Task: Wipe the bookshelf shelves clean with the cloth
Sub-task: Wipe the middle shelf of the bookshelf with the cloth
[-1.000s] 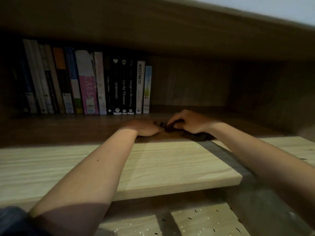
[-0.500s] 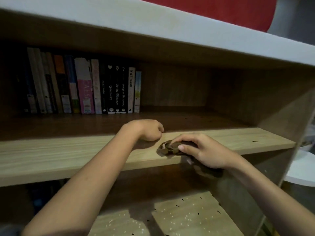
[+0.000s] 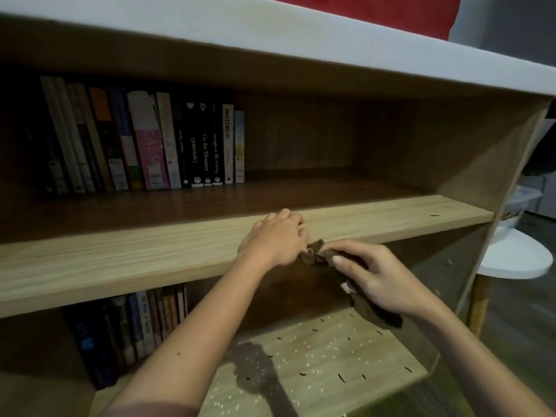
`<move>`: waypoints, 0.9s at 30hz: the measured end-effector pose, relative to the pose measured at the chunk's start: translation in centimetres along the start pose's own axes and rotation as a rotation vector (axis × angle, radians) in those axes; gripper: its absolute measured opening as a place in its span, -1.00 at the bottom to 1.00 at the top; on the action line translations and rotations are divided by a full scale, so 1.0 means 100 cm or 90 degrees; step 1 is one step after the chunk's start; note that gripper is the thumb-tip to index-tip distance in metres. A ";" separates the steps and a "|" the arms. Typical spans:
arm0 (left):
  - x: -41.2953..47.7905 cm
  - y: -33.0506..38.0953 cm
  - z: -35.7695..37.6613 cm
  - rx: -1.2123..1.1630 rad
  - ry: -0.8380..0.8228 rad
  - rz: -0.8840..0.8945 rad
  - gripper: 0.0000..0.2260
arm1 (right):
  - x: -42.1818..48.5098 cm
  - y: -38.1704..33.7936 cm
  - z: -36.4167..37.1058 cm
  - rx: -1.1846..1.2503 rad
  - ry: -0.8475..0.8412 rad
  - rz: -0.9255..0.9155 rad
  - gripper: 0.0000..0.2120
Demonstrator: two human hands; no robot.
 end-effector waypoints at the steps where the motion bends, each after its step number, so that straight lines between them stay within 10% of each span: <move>1: 0.000 0.000 0.000 -0.002 0.005 0.003 -0.60 | -0.003 0.003 -0.005 0.079 0.022 0.024 -0.75; 13: 0.002 -0.006 -0.003 -0.006 0.026 -0.011 -0.62 | -0.006 0.015 -0.036 0.299 0.243 0.083 -0.74; 27: 0.058 0.071 0.003 0.045 0.128 -0.090 -0.64 | 0.026 0.078 -0.105 0.203 0.296 0.072 -0.73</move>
Point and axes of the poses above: each hand's wrist, its own x-axis towards the middle knuckle, its own z-axis out of the palm, y = z × x, the point moved 8 cm from there along x, towards the middle knuckle, and after that the axes turned 7 degrees about z, right-handed, at the moved point
